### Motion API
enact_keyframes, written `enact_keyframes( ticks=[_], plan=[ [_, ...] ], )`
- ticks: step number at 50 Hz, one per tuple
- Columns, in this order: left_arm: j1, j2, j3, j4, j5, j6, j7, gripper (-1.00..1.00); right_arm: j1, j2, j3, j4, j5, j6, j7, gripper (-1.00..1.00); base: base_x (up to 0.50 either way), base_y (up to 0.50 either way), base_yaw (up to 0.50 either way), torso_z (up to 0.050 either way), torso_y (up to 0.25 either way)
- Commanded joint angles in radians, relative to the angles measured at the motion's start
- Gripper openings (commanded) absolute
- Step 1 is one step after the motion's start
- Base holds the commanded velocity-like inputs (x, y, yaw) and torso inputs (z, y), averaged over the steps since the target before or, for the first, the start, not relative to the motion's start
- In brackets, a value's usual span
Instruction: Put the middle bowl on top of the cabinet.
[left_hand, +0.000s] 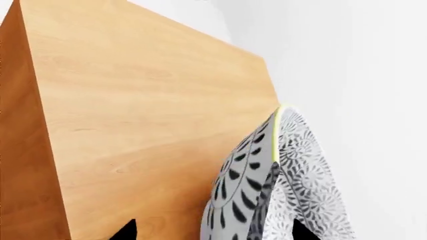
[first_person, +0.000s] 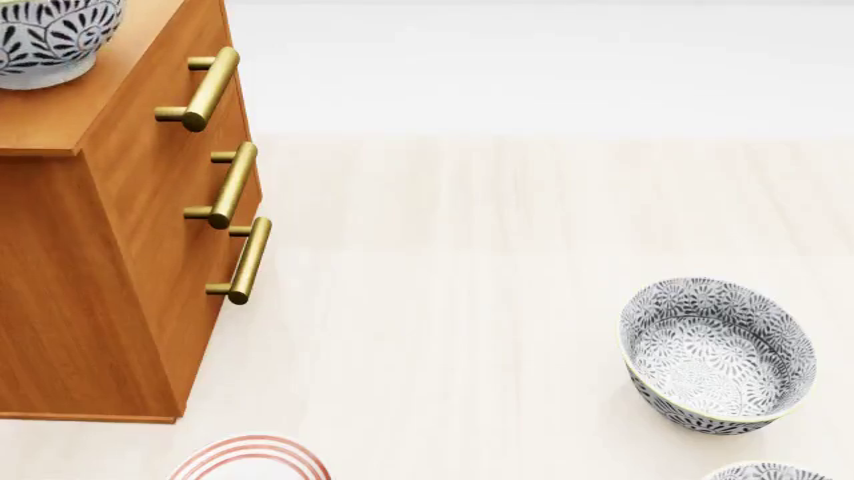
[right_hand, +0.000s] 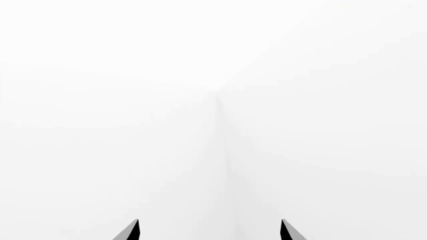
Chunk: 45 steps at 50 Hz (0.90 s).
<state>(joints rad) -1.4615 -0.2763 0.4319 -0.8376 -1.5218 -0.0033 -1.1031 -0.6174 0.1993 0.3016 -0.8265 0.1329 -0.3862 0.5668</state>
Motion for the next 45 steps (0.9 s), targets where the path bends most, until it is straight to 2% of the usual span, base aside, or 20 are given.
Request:
enact_keyframes(
  ticks=[1,10,21,30,45],
  plan=[
    [0.019,-0.02,0.018,0.049,0.026,0.004,-0.048,1.0,-0.009,0.001,-0.001,-0.01,-0.003,-0.004,0.004,1.0,0.0,0.0,0.0,0.0,0.0],
    [0.036,-0.09,0.081,0.27,0.119,-0.003,-0.163,1.0,-0.009,0.007,-0.004,-0.009,-0.001,-0.008,0.004,1.0,0.0,0.0,0.0,0.0,0.0],
    [0.058,-0.146,0.092,0.453,0.16,0.007,-0.236,1.0,-0.009,0.011,-0.006,-0.004,-0.002,-0.016,0.005,1.0,0.0,0.0,0.0,0.0,0.0],
    [0.106,-0.232,0.096,0.735,0.187,-0.003,-0.333,1.0,-0.013,0.015,-0.004,-0.004,-0.001,-0.022,0.008,1.0,0.0,0.0,0.0,0.0,0.0],
    [0.211,-0.309,0.247,0.976,0.367,-0.032,-0.221,1.0,-0.014,0.024,-0.006,0.003,0.0,-0.026,0.013,1.0,0.0,0.0,0.0,0.0,0.0]
  ],
)
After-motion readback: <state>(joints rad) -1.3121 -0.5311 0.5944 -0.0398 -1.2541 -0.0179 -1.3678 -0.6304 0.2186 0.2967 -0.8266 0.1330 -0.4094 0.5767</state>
